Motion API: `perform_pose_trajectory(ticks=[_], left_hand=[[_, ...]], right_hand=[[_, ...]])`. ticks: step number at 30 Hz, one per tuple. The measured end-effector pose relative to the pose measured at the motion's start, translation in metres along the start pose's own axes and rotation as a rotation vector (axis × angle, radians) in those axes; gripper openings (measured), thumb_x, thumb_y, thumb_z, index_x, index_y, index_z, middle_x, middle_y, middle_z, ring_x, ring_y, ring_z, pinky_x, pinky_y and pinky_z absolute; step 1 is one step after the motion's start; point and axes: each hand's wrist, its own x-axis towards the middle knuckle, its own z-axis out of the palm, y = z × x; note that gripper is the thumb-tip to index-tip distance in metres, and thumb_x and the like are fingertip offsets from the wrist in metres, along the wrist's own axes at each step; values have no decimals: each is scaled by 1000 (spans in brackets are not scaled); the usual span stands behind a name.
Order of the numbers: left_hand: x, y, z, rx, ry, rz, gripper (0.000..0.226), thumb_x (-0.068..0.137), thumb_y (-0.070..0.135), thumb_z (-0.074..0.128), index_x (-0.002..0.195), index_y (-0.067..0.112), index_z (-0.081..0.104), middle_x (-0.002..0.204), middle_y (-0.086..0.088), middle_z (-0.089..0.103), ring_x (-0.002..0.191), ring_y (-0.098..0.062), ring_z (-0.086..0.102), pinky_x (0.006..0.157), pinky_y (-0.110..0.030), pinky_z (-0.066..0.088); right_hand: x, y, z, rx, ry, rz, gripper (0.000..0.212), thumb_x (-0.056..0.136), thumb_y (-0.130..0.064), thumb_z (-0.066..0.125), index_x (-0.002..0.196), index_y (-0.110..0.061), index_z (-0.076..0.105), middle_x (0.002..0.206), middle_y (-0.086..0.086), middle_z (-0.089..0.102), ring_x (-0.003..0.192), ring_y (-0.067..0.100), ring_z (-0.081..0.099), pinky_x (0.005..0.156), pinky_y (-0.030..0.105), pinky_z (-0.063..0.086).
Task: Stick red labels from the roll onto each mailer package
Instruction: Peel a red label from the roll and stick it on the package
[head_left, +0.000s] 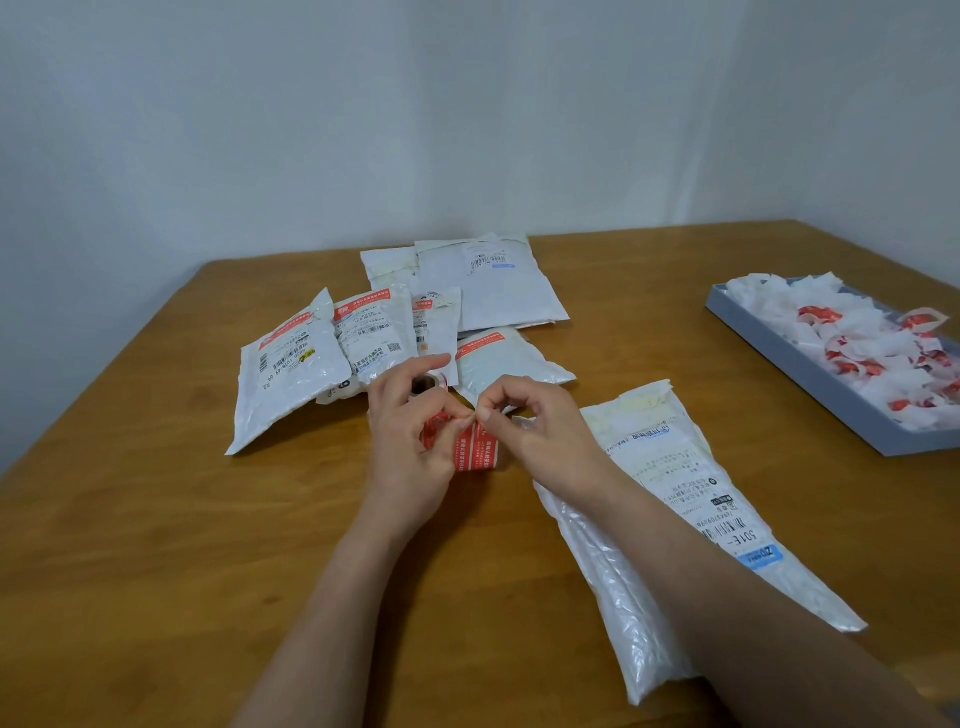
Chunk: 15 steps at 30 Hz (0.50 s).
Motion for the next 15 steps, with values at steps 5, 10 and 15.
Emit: perform_pose_trajectory(ticks=[5, 10, 15], left_hand=[[-1, 1, 0, 27, -18, 13, 14, 80, 20, 64, 79, 32, 59, 131, 13, 47, 124, -5, 29, 99, -30, 29], [1, -1, -3, -9, 6, -49, 22, 82, 15, 74, 87, 36, 65, 130, 13, 49, 122, 3, 31, 99, -6, 22], [2, -4, -10, -11, -12, -142, 32, 82, 21, 74, 104, 38, 60, 125, 12, 45, 125, -6, 34, 97, -9, 26]], right_hand=[[1, 1, 0, 47, 5, 54, 18, 90, -13, 61, 74, -21, 63, 77, -9, 62, 84, 8, 58, 81, 37, 51], [2, 4, 2, 3, 43, 52, 12, 92, -22, 63, 80, -20, 64, 82, -9, 64, 86, 7, 60, 78, 29, 51], [5, 7, 2, -188, 98, 65, 15, 91, -34, 62, 95, -20, 67, 98, 0, 65, 89, 5, 60, 71, 8, 46]])
